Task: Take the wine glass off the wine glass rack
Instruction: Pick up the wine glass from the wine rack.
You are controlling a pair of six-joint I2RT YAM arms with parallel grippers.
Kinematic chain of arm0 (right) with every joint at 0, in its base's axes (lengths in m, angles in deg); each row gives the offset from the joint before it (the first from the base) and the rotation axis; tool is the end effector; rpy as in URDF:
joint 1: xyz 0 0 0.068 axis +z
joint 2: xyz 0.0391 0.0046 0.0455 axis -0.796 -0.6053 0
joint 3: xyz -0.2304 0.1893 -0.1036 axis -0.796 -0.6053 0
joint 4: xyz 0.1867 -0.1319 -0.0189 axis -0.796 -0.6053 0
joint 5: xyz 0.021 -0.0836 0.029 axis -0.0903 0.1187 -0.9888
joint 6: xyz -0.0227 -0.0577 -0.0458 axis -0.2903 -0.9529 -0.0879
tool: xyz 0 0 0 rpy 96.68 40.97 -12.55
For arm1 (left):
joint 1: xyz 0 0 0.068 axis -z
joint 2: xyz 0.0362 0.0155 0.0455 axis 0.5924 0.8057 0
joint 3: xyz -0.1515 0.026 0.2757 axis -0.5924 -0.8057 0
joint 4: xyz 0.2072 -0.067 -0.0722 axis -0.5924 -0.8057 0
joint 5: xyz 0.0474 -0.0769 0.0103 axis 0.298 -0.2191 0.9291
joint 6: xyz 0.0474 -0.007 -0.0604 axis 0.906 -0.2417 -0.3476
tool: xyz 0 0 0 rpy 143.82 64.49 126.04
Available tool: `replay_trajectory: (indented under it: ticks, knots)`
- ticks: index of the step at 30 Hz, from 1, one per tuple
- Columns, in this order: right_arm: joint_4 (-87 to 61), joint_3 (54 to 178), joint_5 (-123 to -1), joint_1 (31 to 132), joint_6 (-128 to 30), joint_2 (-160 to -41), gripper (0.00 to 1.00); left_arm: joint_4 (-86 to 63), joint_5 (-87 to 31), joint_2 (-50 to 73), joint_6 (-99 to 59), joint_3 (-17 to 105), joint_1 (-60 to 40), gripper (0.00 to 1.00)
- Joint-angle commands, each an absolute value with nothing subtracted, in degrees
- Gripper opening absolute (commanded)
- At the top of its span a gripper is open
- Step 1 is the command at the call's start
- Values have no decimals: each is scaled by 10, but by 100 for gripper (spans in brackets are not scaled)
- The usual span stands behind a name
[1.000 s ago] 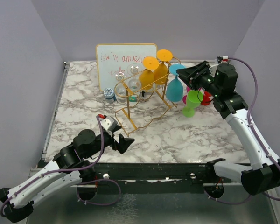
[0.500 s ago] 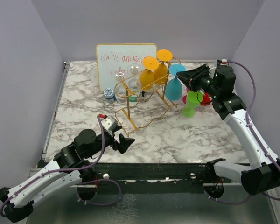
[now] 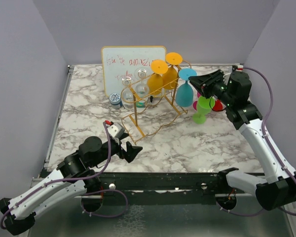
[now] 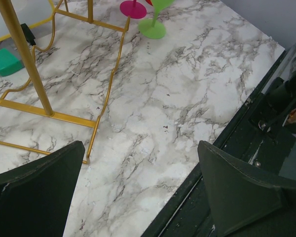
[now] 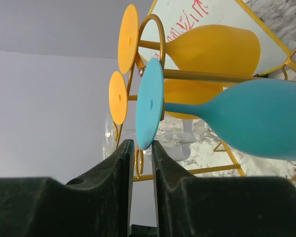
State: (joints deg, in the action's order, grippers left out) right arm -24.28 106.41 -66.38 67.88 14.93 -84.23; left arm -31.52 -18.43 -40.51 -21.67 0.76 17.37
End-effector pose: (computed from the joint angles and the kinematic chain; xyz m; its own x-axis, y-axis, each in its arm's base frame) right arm 0.2207 0.0744 0.4310 -0.4933 0.8212 -0.2868 0.0168 0.3386 0.9408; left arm 0.0464 -0.0601 0.2870 -0.3061 0.0171 -0.9518 0.7383 0.6354 -0.2260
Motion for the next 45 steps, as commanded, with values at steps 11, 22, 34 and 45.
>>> replay_trajectory:
  ticks: [11,22,34,45]
  knots:
    - [-231,1062,-627,675,159,-845,22,-306,-182,-400,-221,-1,172,99]
    - [-210,1045,-618,675,186,-840,21,-306,-184,-398,-221,-2,172,99]
    - [-201,1040,-619,676,192,-837,8,-306,-184,-395,-223,-1,172,99]
    - [-225,1038,-607,676,199,-799,1,-305,-187,-394,-222,-2,172,99]
